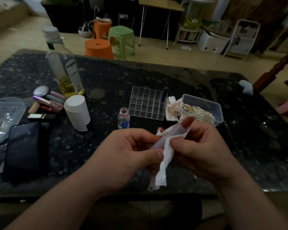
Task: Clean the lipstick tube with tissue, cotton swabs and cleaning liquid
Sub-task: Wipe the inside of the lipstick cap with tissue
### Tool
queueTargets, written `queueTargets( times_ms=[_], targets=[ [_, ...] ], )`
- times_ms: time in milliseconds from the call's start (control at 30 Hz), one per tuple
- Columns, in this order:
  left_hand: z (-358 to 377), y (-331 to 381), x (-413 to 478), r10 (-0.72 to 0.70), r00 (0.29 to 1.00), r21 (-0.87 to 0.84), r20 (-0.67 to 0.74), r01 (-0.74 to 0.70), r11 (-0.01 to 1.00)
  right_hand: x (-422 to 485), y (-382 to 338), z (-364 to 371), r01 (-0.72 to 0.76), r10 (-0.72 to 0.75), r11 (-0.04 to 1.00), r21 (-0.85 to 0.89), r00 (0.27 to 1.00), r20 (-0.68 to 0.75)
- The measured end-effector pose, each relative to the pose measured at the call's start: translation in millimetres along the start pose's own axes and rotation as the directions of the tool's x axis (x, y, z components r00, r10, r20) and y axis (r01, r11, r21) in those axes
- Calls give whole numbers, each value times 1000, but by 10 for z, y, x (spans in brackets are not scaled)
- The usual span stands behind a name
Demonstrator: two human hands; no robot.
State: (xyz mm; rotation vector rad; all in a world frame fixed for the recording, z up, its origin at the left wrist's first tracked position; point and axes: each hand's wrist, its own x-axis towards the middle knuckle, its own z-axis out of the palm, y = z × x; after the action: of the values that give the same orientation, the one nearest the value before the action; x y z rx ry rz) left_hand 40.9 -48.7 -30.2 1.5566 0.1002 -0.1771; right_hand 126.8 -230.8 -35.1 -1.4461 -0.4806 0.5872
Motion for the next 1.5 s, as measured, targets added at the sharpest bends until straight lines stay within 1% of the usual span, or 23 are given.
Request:
queueTargets(
  times_ms=[100,133,233,267,333,400,467,500,533,600,667,700,733,800,867,933,1000,1067,1167,1267,1333,1400,1500],
  targets=[
    [-6,-20,12,40,998,112,-38,-36,993,-6,7,12,67,-71,995,-78,996,-47],
    [-18,-19,25,9,1000,91,5,-10,996,-13,13,9,78,-82,994,-75,995,-54],
    [-70,19,36,-178,961,-151,211,212,966,-29,20,8,84,-88,994,-73,994,-57],
    [-87,28,39,-189,953,-140,239,226,964,-30,21,8,84,-89,993,-80,994,-57],
    [-86,18,47,-120,977,1,178,122,993,-30,18,7,95,-102,990,-100,993,-61],
    [-20,18,28,24,1000,157,17,-27,987,-27,15,19,123,-131,985,-121,990,-59],
    [38,-30,4,207,968,281,-144,-161,946,-20,25,31,152,-161,980,-126,984,-72],
    [52,-47,-2,257,950,321,-174,-192,927,-19,30,35,162,-173,979,-121,981,-83],
    [55,-58,-1,258,950,323,-174,-192,927,-14,38,37,169,-180,979,-113,980,-90],
    [9,-31,16,110,990,169,-83,-95,981,-10,57,34,170,-177,982,-88,981,-79],
    [-49,30,33,-101,989,-30,109,104,994,-2,79,28,158,-162,985,-65,984,-75],
    [-69,58,33,-148,975,-25,168,155,988,1,92,24,144,-149,988,-63,986,-79],
    [-80,52,38,-145,973,49,181,139,989,1,106,18,129,-135,989,-66,987,-83],
    [-40,4,37,-5,997,282,73,-15,959,-1,110,28,115,-121,991,-71,989,-88],
    [58,-46,0,212,971,431,-109,-146,890,-2,114,41,123,-127,991,-55,988,-85],
    [154,-113,-23,374,907,480,-195,-244,842,5,125,49,131,-136,990,-58,986,-98],
    [202,-150,-14,405,890,494,-210,-261,830,17,139,58,134,-138,990,-47,984,-111],
    [189,-136,-5,344,913,415,-218,-232,880,16,129,64,136,-134,991,4,984,-114],
    [124,-107,11,183,960,186,-213,-144,972,5,110,70,168,-165,986,2,974,-152],
    [111,-113,43,80,989,8,-125,-80,997,-15,99,76,172,-164,984,48,978,-129],
    [149,-134,51,-4,999,-182,-54,-6,983,-16,97,71,149,-140,987,63,981,-134],
    [212,-118,46,-108,994,-375,22,109,920,-9,118,48,116,-105,990,81,986,-129],
    [239,-118,54,-183,981,-503,69,192,843,-12,145,27,88,-78,993,79,990,-119]
  ],
)
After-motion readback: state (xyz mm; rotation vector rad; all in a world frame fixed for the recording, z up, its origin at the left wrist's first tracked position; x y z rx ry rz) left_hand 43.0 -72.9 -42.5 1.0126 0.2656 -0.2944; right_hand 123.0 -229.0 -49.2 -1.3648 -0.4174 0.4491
